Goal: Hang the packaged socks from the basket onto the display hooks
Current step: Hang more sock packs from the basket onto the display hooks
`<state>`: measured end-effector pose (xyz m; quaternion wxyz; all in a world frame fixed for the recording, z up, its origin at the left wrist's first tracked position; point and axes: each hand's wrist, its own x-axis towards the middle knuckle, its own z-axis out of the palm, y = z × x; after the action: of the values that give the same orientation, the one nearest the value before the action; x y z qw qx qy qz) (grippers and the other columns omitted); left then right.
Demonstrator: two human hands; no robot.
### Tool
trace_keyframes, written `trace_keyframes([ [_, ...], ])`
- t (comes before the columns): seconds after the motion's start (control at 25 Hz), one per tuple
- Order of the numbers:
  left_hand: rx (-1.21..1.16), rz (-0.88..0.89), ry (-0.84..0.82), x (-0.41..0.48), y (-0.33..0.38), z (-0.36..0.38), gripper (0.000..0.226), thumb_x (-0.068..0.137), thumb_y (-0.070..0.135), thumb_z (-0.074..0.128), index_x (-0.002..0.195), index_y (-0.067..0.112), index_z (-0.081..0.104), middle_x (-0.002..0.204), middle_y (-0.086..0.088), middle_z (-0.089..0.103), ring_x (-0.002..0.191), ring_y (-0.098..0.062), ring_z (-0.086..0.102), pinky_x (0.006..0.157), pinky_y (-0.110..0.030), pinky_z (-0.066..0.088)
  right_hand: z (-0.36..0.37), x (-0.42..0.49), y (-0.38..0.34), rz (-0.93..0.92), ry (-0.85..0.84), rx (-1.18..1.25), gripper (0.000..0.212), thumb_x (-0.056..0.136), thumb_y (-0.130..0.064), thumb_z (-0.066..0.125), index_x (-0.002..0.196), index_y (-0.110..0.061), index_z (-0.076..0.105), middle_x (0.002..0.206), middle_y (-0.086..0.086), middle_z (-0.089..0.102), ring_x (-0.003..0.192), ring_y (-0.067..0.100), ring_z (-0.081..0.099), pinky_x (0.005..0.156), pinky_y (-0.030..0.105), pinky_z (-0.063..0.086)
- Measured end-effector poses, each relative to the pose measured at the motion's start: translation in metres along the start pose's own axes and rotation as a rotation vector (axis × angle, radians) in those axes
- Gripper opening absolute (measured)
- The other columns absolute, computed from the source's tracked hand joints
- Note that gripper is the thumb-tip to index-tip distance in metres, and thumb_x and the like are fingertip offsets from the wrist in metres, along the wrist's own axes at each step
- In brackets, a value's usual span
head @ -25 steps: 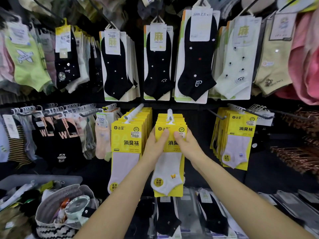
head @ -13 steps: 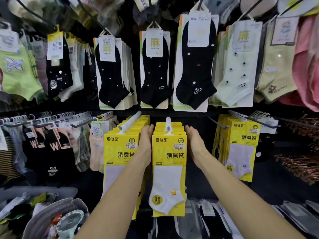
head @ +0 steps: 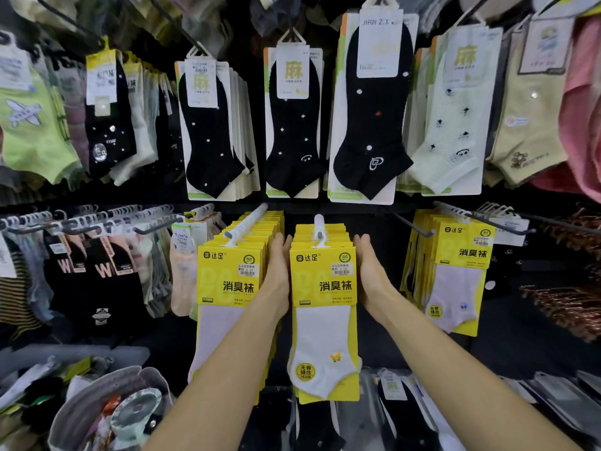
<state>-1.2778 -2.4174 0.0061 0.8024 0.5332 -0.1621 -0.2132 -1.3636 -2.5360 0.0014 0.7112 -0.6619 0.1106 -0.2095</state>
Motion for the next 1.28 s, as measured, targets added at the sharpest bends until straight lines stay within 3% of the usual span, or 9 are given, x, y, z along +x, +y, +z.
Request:
trace_keyframes([
  [0.16, -0.027, 0.146, 0.048, -0.024, -0.047, -0.022, 0.057, 0.095, 0.058, 0.026, 0.135, 0.024, 0.049, 0.129, -0.003, 0.06, 0.119, -0.02, 0.057, 0.103, -0.045, 0.043, -0.003, -0.031, 0.035, -0.135, -0.054, 0.089, 0.067, 0.077, -0.07, 0.036, 0.139, -0.048, 0.025, 0.145, -0.011, 0.04, 0.124, 0.004, 0.046, 0.106, 0.033, 0.035],
  [0.24, 0.08, 0.307, 0.039, -0.036, -0.06, -0.025, 0.042, 0.096, 0.045, 0.038, 0.131, 0.026, 0.051, 0.129, 0.002, 0.06, 0.12, -0.015, 0.055, 0.102, -0.037, 0.043, 0.0, -0.043, 0.051, -0.23, -0.092, -0.061, 0.067, 0.085, -0.046, 0.055, 0.143, -0.037, 0.022, 0.137, -0.019, 0.048, 0.113, -0.008, 0.051, 0.091, 0.015, 0.042],
  [0.36, 0.323, 0.404, -0.018, -0.048, -0.063, -0.018, 0.033, 0.09, 0.018, 0.047, 0.117, 0.036, 0.054, 0.109, 0.019, 0.065, 0.103, 0.005, 0.059, 0.079, -0.006, 0.045, 0.011, -0.043, 0.063, -0.29, -0.061, -0.238, 0.066, 0.092, -0.003, 0.052, 0.146, -0.021, 0.019, 0.122, -0.019, 0.054, 0.106, -0.015, 0.052, 0.081, 0.003, 0.042],
  [0.6, 0.449, 0.35, 0.019, -0.079, -0.066, -0.024, 0.046, 0.094, 0.011, 0.046, 0.139, 0.017, 0.038, 0.124, 0.013, 0.055, 0.107, 0.012, 0.05, 0.083, -0.001, 0.041, 0.012, -0.065, 0.063, -0.204, 0.14, -0.266, 0.069, 0.091, -0.011, 0.055, 0.147, -0.019, 0.017, 0.141, -0.001, 0.042, 0.129, 0.013, 0.041, 0.105, 0.032, 0.038],
  [0.72, 0.554, 0.364, 0.016, -0.12, -0.081, -0.039, 0.053, 0.089, 0.024, 0.051, 0.139, 0.018, 0.037, 0.135, 0.013, 0.048, 0.122, 0.006, 0.044, 0.101, -0.016, 0.038, 0.013, -0.095, 0.074, -0.358, 0.3, -0.366, 0.044, 0.09, -0.015, 0.054, 0.131, -0.027, 0.04, 0.128, -0.004, 0.047, 0.119, 0.01, 0.047, 0.092, 0.022, 0.04],
  [0.88, 0.563, 0.58, 0.294, -0.134, -0.055, -0.074, 0.032, 0.088, 0.016, 0.053, 0.118, 0.026, 0.05, 0.112, 0.018, 0.052, 0.095, 0.022, 0.048, 0.075, 0.006, 0.033, 0.052, -0.11, 0.076, -0.298, 0.016, -0.449, 0.04, 0.092, -0.018, 0.051, 0.131, -0.025, 0.044, 0.128, -0.01, 0.049, 0.12, 0.006, 0.047, 0.091, 0.014, 0.038],
  [0.96, 0.578, 0.633, 0.434, -0.127, -0.033, -0.097, 0.039, 0.08, 0.02, 0.048, 0.118, 0.028, 0.049, 0.104, 0.024, 0.052, 0.087, 0.014, 0.048, 0.072, 0.002, 0.034, 0.081, -0.103, 0.077, -0.163, -0.124, -0.456, 0.052, 0.092, -0.016, 0.051, 0.141, -0.015, 0.033, 0.138, -0.003, 0.044, 0.121, 0.009, 0.045, 0.099, 0.021, 0.035],
  [1.08, 0.615, 0.487, 0.36, -0.111, -0.03, -0.121, 0.052, 0.071, 0.022, 0.043, 0.123, 0.026, 0.043, 0.093, 0.021, 0.055, 0.083, -0.004, 0.054, 0.074, -0.026, 0.042, 0.118, -0.086, 0.08, -0.011, -0.17, -0.503, 0.066, 0.089, -0.017, 0.052, 0.147, -0.017, 0.019, 0.143, 0.004, 0.042, 0.124, 0.02, 0.046, 0.102, 0.032, 0.039],
  [1.28, 0.642, 0.333, 0.207, -0.099, -0.047, -0.134, 0.06, 0.068, 0.02, 0.045, 0.128, 0.01, 0.043, 0.119, -0.009, 0.058, 0.11, -0.024, 0.057, 0.087, -0.036, 0.048, 0.138, -0.078, 0.079, 0.005, -0.126, -0.388, 0.067, 0.085, -0.015, 0.057, 0.143, -0.017, 0.025, 0.137, 0.003, 0.05, 0.124, 0.022, 0.048, 0.101, 0.034, 0.041],
])
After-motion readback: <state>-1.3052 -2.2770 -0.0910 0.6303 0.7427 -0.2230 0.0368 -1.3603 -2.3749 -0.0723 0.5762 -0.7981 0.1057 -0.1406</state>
